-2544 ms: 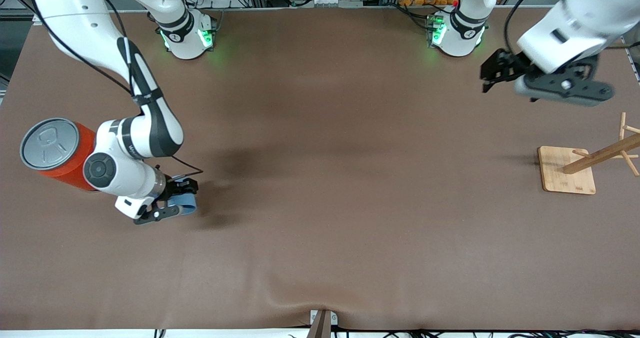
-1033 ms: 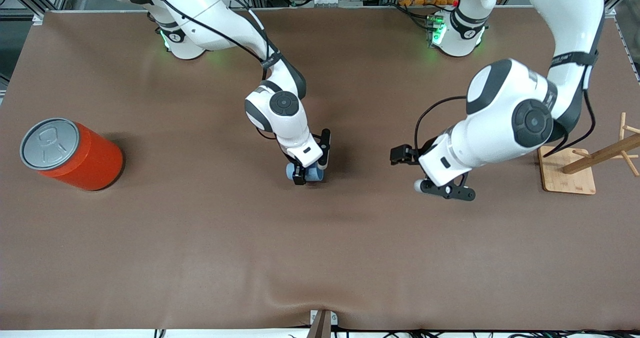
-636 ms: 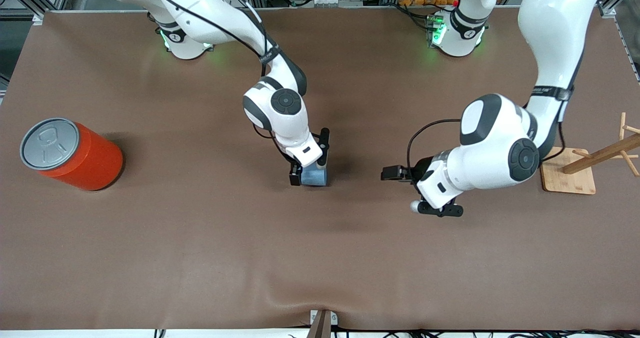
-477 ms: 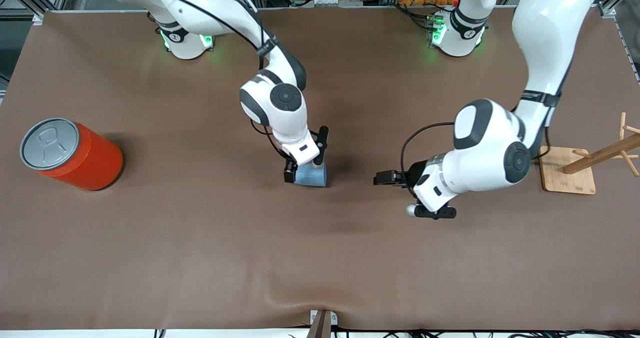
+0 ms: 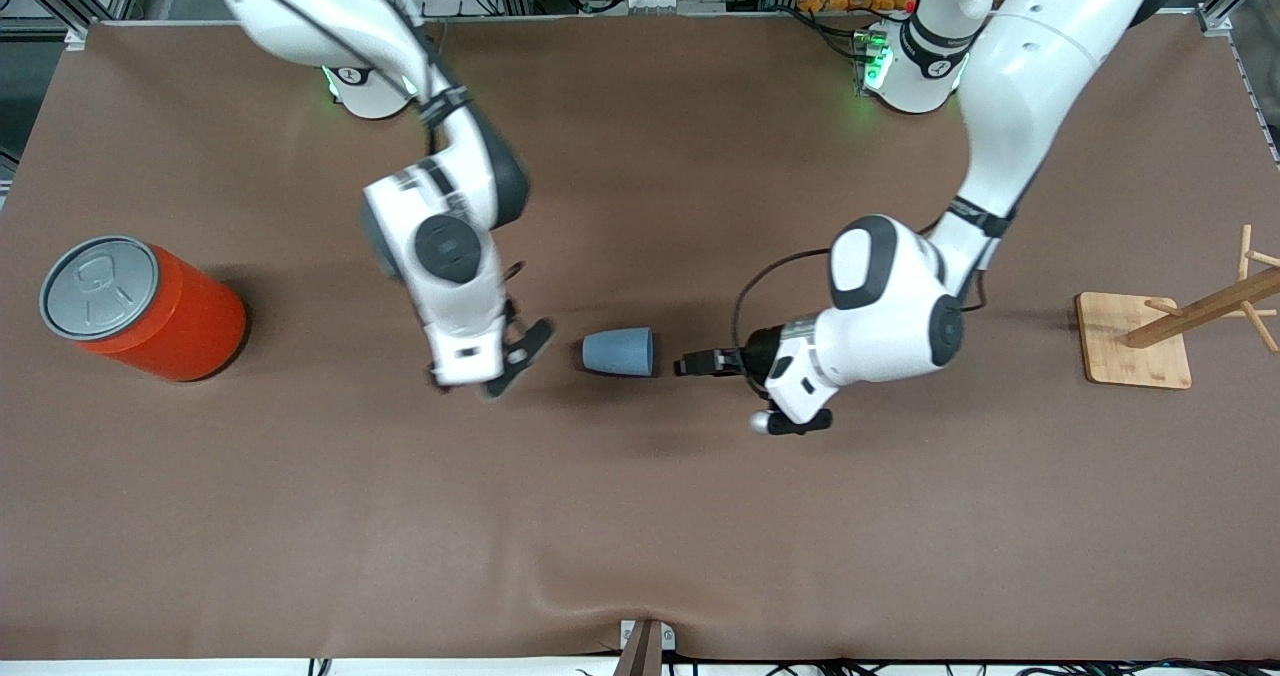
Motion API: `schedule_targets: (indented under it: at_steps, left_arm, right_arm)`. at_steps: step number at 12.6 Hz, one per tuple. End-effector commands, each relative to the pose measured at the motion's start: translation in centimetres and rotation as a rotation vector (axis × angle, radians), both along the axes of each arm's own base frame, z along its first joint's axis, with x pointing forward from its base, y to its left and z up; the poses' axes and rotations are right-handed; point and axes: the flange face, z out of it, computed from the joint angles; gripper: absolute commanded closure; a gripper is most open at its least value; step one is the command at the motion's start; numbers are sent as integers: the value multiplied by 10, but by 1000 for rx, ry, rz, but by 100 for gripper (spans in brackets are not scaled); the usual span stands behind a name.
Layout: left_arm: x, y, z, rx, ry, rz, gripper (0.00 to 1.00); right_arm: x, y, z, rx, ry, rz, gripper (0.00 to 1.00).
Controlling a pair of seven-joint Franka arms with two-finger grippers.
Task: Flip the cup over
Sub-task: 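Grasp the cup with the left gripper while the right gripper releases, then draw the right gripper back toward the red can, left gripper holding cup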
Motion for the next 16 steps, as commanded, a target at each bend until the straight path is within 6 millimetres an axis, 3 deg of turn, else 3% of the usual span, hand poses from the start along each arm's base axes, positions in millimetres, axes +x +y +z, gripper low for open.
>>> schedule_targets:
  at_steps: [1, 3, 6, 8, 11, 14, 16]
  left_arm:
    - [-2, -8, -39, -63, -33, -62, 9]
    - [-7, -12, -56, -138, -63, -111, 15]
    - [-16, -12, -77, -177, -73, -151, 22]
    - [-22, -14, -102, -203, -33, -137, 28]
    - [-40, -27, -120, -275, 27, -96, 33]
    - [-50, -36, -133, -287, 52, -96, 33]
    - [-52, -36, -138, -298, 52, -97, 37]
  right_arm:
    - [25, -60, 26, -5, 11, -138, 0]
    - [35, -112, 45, -4, -11, -283, 0]
    - [35, -155, 70, -15, -28, -463, 0]
    - [34, -188, 80, -21, -23, -534, 0]
    - [25, -237, 94, 57, 1, -658, 0]
    - [14, -261, 115, 84, -16, -748, 0]
    - [-4, -279, 122, 80, -16, -782, 0]
